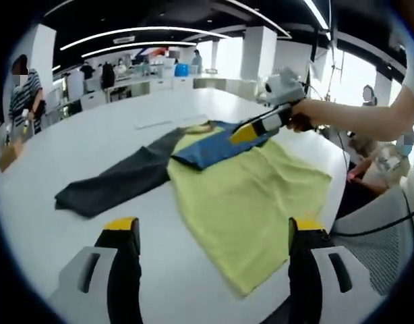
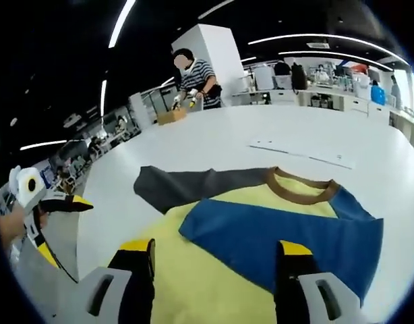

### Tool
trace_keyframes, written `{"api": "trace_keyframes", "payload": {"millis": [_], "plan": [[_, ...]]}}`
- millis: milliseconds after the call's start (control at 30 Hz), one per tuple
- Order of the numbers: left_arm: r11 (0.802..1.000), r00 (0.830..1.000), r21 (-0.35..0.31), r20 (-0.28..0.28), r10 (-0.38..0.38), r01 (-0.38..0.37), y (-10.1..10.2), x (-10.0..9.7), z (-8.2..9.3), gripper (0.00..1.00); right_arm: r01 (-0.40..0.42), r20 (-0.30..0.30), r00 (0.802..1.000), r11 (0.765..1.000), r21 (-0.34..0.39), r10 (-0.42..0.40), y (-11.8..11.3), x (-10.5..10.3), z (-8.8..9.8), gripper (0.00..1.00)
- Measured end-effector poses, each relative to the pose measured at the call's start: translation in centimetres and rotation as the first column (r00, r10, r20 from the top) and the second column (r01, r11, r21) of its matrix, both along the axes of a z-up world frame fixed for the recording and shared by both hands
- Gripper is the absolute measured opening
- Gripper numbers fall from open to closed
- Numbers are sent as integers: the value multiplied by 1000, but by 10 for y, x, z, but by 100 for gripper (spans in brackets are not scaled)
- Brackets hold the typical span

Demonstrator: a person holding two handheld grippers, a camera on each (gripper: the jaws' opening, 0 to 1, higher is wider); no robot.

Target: Fold the garment on the visible template until the final outline fits inside the template.

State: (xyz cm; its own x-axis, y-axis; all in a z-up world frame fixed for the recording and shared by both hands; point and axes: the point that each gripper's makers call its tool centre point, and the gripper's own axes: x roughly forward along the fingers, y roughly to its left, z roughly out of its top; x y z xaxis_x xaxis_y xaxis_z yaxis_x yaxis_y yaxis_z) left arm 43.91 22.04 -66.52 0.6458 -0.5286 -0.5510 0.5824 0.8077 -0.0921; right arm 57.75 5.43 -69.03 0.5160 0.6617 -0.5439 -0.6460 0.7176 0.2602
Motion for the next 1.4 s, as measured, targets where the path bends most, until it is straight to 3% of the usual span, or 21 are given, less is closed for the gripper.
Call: {"api": "trace_keyframes", "payload": {"millis": [167,600,833,1133,1400], "plan": [[999,999,-46,43,-19,21,-12,16,13,87,50,19,999,999,-3,-50,-31,0,6,71],[996,999,-84,29,-21,23,-33,50,14,74,183,21,983,983,-24,-182,-111,-3,-2,66],[995,1000,-96,16,0,1,-40,72,10,66,257,56,966,965,-59,-253,-148,-1,-9,45],[994,999,-111,24,28,-25,-56,105,6,54,299,42,954,952,-65,-297,-170,-2,-22,32],[993,999,-106,-7,44,-44,-68,126,-12,45,297,29,955,951,-86,-296,-177,-3,-36,22]]}}
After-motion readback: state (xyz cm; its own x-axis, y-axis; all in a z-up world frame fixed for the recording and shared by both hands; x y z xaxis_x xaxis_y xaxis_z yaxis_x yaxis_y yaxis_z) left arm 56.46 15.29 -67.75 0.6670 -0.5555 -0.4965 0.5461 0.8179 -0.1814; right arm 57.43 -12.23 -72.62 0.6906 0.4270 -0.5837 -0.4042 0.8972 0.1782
